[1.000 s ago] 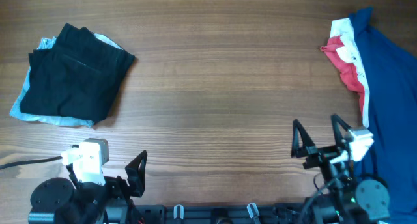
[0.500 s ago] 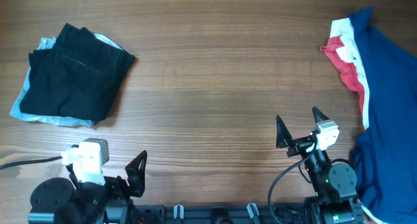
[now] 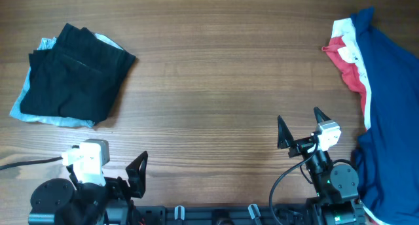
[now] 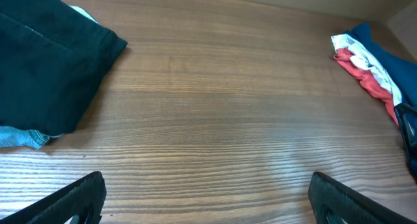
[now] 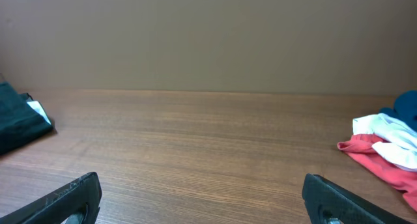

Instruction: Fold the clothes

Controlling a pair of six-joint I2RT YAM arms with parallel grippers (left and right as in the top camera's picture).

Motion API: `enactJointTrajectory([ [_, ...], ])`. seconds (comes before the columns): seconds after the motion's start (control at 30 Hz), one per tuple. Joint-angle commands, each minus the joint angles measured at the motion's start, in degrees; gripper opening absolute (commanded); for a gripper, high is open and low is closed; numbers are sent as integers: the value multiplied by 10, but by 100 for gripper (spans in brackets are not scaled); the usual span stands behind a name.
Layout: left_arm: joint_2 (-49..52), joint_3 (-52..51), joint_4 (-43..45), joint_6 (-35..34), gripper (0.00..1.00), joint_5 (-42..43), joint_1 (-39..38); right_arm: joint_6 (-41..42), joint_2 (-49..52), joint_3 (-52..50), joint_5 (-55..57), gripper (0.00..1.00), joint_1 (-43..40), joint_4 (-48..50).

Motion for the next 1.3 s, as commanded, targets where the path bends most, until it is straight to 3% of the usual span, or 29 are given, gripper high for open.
enactJointTrajectory([
  [0.0,-3,-2,2,-5,100,-6,-4,-10,-9,2,-13,100,-3,5],
  [0.3,-3,-2,-14,-3,100,-10,2,-10,-9,2,-13,100,-3,5],
  [0.47,-15,-20,-3,6,100,-26,70,-10,-9,2,-13,100,-3,5],
  [0.7,-121,-191,175,5,100,-28,85,-10,-9,2,-13,100,-3,5],
  [0.9,-197,-387,380,3,100,-4,85,-10,-9,2,-13,100,-3,5],
  [1.1,-203,-500,599,4,100,-15,78,-10,-9,2,-13,100,-3,5],
  [1.27,-203,-562,716,4,100,-61,58,-10,-9,2,-13,100,-3,5],
])
